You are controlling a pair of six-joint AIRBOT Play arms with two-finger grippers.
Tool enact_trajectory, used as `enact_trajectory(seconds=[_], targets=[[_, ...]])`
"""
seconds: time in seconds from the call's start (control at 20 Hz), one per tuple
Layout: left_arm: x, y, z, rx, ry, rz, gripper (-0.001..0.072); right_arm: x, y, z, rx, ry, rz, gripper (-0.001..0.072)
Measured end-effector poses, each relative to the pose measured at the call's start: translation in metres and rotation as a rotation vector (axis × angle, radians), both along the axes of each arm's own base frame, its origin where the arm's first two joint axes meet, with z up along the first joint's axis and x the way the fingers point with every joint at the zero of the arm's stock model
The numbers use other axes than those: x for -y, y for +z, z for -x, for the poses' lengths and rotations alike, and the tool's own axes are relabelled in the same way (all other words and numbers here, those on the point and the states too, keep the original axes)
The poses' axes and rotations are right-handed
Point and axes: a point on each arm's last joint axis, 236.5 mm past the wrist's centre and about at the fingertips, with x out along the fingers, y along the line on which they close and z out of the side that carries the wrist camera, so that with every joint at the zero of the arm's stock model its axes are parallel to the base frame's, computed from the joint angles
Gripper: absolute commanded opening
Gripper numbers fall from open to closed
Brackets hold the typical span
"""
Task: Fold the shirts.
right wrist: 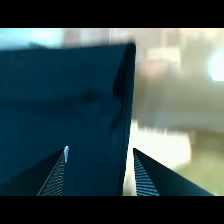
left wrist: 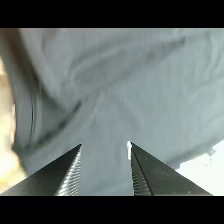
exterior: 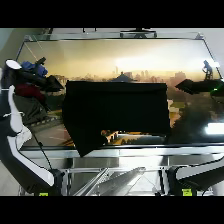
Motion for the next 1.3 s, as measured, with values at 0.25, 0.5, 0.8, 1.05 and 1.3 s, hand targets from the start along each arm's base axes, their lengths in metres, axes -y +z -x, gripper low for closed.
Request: enact_trajectory(seconds=[0.25,0.5,0.8,1.05,1.3], targets=[[-0.002,0.007,0.083,-0.124,0.065,0.040,0.0312,-0.011,-0.024,0.101,-0.263,-0.010,-0.132,0.0476],[0.008,-0.013,0.169,-0.233,0.160,0.075,0.0312,-0.033,-0.075,0.171,-0.445,-0.049,-0.161,0.0476],[0.020,-0.036,0.237,-0.268,0.266,0.084,0.0313,-0.063,-0.100,0.186,-0.492,-0.008,-0.156,0.0475],[0.034,-0.063,0.267,-0.257,0.311,0.050,0.0313,-0.089,-0.109,0.183,-0.485,0.071,-0.112,0.0343],[0.057,-0.089,0.281,-0.256,0.253,0.000,0.0313,-0.101,-0.111,0.182,-0.478,0.110,-0.097,0.0343]])
